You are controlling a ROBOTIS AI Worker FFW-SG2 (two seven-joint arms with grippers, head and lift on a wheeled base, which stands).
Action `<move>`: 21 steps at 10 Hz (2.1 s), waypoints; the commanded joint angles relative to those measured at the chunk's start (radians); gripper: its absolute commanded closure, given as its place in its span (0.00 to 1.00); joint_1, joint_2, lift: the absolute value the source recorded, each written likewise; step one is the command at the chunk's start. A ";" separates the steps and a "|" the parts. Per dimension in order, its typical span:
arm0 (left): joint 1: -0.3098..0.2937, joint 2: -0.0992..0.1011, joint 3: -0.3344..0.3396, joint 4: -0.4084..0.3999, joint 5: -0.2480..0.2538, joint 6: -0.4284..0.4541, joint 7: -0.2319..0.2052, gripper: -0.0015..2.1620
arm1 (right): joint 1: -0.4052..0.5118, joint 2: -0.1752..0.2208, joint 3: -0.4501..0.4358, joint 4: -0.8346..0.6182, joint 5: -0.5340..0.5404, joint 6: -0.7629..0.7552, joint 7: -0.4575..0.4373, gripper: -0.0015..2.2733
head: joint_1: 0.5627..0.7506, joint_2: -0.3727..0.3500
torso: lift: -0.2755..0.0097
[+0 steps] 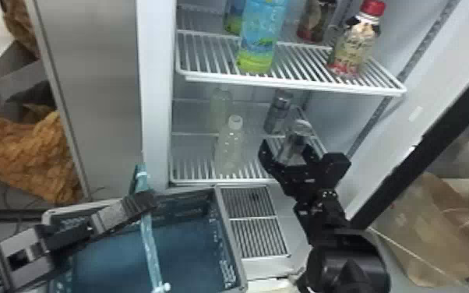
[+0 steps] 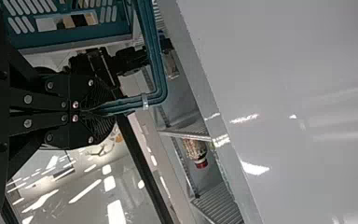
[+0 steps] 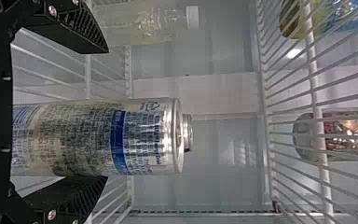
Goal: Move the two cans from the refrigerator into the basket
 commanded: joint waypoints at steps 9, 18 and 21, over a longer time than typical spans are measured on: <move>0.003 0.000 -0.002 0.004 0.000 0.000 -0.001 0.56 | 0.021 -0.008 -0.019 -0.037 0.032 0.002 -0.027 0.56 | 0.70 0.14 | 0.20; 0.010 0.000 0.000 0.004 0.002 0.000 -0.001 0.56 | 0.330 -0.022 0.033 -0.572 -0.108 0.211 -0.033 0.56 | 0.70 0.15 | 0.20; 0.010 0.000 0.000 0.004 0.000 0.000 -0.001 0.56 | 0.406 -0.034 0.079 -0.677 -0.177 0.263 -0.033 0.56 | 0.70 0.20 | 0.20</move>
